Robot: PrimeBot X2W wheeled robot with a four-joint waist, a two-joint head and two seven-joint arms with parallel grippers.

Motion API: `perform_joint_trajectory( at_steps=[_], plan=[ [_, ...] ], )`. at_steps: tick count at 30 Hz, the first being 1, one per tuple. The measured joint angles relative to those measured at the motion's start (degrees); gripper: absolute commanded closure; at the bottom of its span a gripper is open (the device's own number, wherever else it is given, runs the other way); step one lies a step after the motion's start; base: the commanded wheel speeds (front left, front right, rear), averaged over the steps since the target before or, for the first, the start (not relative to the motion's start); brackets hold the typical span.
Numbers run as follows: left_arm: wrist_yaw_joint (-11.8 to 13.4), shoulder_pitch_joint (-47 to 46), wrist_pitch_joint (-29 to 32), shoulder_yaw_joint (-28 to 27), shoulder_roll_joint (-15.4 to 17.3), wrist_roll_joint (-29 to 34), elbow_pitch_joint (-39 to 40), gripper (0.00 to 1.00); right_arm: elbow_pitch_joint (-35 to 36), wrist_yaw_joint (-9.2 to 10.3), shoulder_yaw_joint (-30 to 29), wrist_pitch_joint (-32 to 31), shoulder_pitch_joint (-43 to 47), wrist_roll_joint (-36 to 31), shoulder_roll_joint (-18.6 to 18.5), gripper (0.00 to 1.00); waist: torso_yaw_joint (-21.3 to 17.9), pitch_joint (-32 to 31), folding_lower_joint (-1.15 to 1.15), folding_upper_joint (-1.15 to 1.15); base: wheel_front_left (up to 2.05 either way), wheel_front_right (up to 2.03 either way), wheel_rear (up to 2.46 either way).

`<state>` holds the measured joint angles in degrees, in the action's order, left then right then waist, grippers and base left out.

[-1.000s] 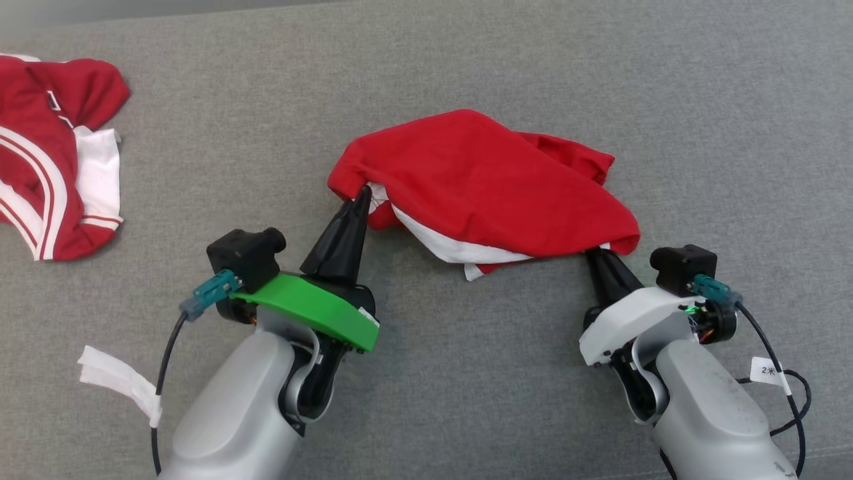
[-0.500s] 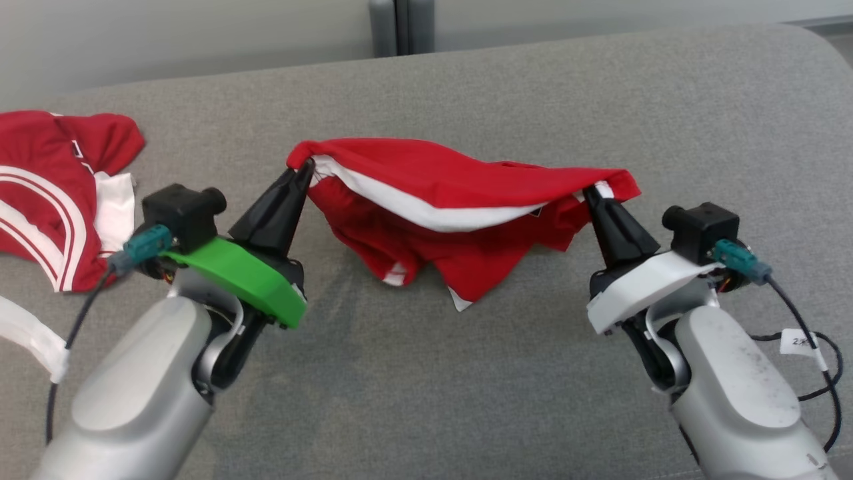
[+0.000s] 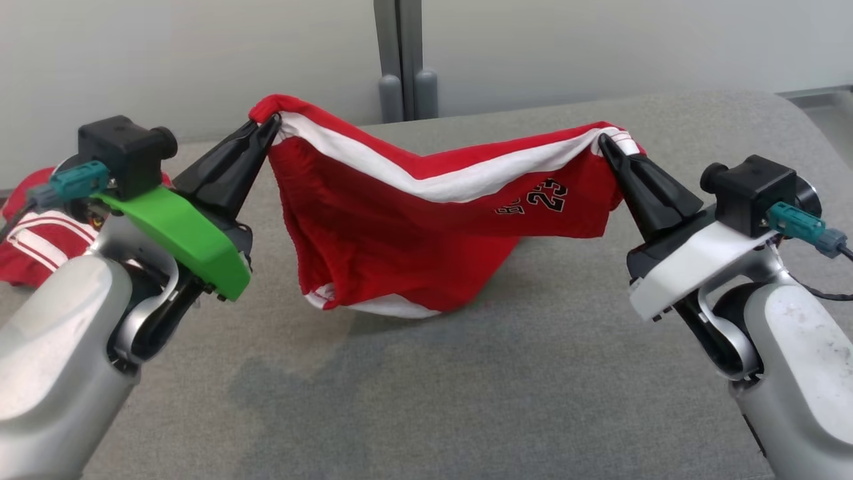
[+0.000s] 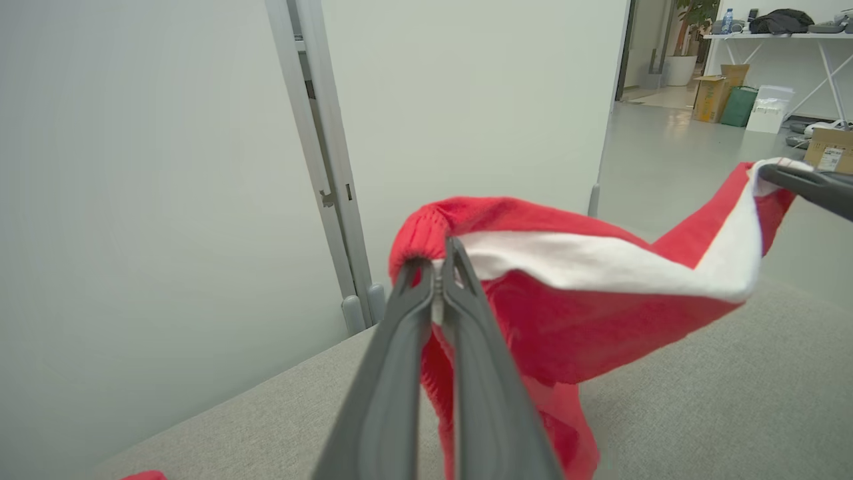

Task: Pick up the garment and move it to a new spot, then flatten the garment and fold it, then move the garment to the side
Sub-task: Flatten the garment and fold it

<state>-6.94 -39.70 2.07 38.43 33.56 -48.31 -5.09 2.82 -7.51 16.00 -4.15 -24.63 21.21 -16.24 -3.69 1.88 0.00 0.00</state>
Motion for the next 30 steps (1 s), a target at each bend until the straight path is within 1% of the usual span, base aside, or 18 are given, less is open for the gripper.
perform_joint_trajectory(
  at_steps=[4, 5, 7, 11, 16, 19, 23, 25, 27, 30],
  plan=[
    [0.8, -0.5, 2.4, -0.9, 2.7, -0.6, 3.5, 1.00, 5.9, 0.00, -0.7, -2.6, 0.1, 0.0, -1.9, 1.00, -0.2, -2.1, 0.00, 0.00, 0.00, 0.00, 0.00],
    [1.2, -1.1, 3.5, -1.7, 4.0, -1.1, 5.3, 1.00, 8.4, 0.00, -1.5, -3.7, -0.1, -0.1, -2.5, 1.00, -0.4, -2.8, 0.00, 0.00, 0.00, 0.00, 0.00],
    [1.5, -1.8, 4.7, -2.5, 5.1, -1.8, 7.2, 1.00, 10.9, 0.00, -2.8, -5.0, -0.8, -0.2, -3.0, 1.00, -0.7, -3.3, 0.00, 0.00, 0.00, 0.00, 0.00],
    [1.9, -3.1, 7.1, -3.5, 7.2, -2.9, 10.3, 1.00, 14.0, -0.01, -4.9, -6.8, -2.2, -1.0, -4.3, 1.00, -1.2, -3.6, 0.00, 0.00, 0.00, 0.00, 0.00],
    [2.2, -4.3, 8.1, -4.9, 8.2, -4.4, 12.2, 1.00, 15.2, -0.01, -6.4, -7.9, -4.4, -1.2, -4.4, 1.00, -1.3, -2.7, 0.00, 0.00, 0.00, 0.00, 0.00],
    [2.4, -4.6, 7.9, -4.8, 7.6, -4.5, 11.7, 1.00, 14.1, -0.01, -6.4, -7.8, -5.7, -1.6, -4.4, 1.00, -1.3, -1.6, 0.00, 0.00, 0.00, 0.00, 0.00],
    [2.9, -6.9, 6.4, -4.7, 5.0, -3.3, 9.4, 1.00, 9.0, 0.00, -5.4, -7.1, -8.9, -1.7, -3.9, 1.00, -1.2, 1.2, 0.00, 0.00, 0.00, 0.00, 0.00],
    [2.9, -8.8, 5.6, -4.7, 3.8, -2.3, 7.0, 1.00, 5.7, -0.01, -4.0, -5.9, -12.2, -2.4, -3.4, 1.00, -1.2, 3.0, 0.00, 0.00, 0.00, 0.00, 0.00],
    [2.9, -11.8, 4.3, -4.8, 2.0, -1.2, 4.0, 1.00, 1.4, -0.01, -2.3, -4.3, -17.7, -4.0, -3.1, 1.00, -1.3, 5.2, 0.00, 0.00, 0.00, 0.00, 0.00],
    [2.9, -17.7, 1.4, -5.1, -0.9, 1.2, -0.5, 1.00, -5.0, -0.01, -1.0, -1.9, -26.4, -5.4, -1.5, 1.00, -1.5, 8.5, 0.00, 0.00, 0.00, 0.00, 0.00]
  ],
)
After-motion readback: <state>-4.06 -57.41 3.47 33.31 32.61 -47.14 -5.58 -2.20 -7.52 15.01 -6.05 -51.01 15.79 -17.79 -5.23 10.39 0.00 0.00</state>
